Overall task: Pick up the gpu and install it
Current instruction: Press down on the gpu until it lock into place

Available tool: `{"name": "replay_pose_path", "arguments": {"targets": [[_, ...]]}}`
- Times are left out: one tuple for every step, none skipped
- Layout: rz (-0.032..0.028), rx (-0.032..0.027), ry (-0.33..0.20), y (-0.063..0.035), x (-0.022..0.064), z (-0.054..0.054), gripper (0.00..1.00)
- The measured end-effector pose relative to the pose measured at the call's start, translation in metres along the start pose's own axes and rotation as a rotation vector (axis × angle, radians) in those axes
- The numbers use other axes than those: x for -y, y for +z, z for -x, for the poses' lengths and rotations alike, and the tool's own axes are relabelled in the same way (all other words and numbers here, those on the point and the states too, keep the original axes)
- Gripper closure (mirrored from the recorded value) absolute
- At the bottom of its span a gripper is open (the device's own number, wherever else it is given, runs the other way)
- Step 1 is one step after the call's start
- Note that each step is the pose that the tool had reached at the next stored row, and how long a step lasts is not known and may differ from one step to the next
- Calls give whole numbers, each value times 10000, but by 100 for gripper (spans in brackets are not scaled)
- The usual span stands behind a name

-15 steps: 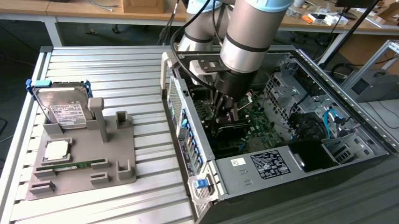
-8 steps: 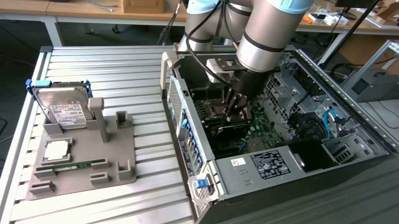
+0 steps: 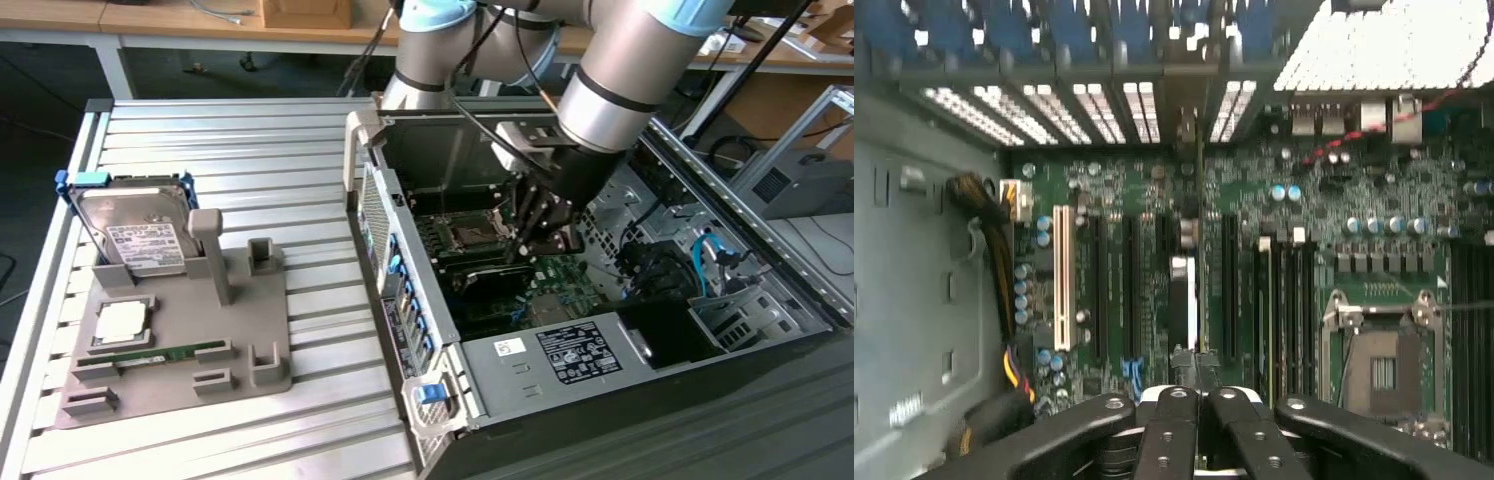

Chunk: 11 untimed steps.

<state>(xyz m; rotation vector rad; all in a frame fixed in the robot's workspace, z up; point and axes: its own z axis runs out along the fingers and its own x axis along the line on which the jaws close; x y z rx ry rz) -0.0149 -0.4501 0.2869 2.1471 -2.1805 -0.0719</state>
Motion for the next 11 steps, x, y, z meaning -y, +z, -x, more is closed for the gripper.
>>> {"name": "replay_pose_path", "arguments": {"targets": [[38,0,-2,-5,51,1,89],[72,-2,-2,-9,101,2,89],[77,-1,-3,-10,118,2,89],[79,-1,-3,-11,120,2,89],[79,0,-3,-10,120,2,89],[79,1,-3,-10,120,2,89],[79,0,-2,-10,120,2,89],[79,0,-3,-10,120,2,89],[79,0,-2,-10,120,2,89],[79,1,-3,-10,120,2,89],[79,0,-2,-10,120,2,89]]}}
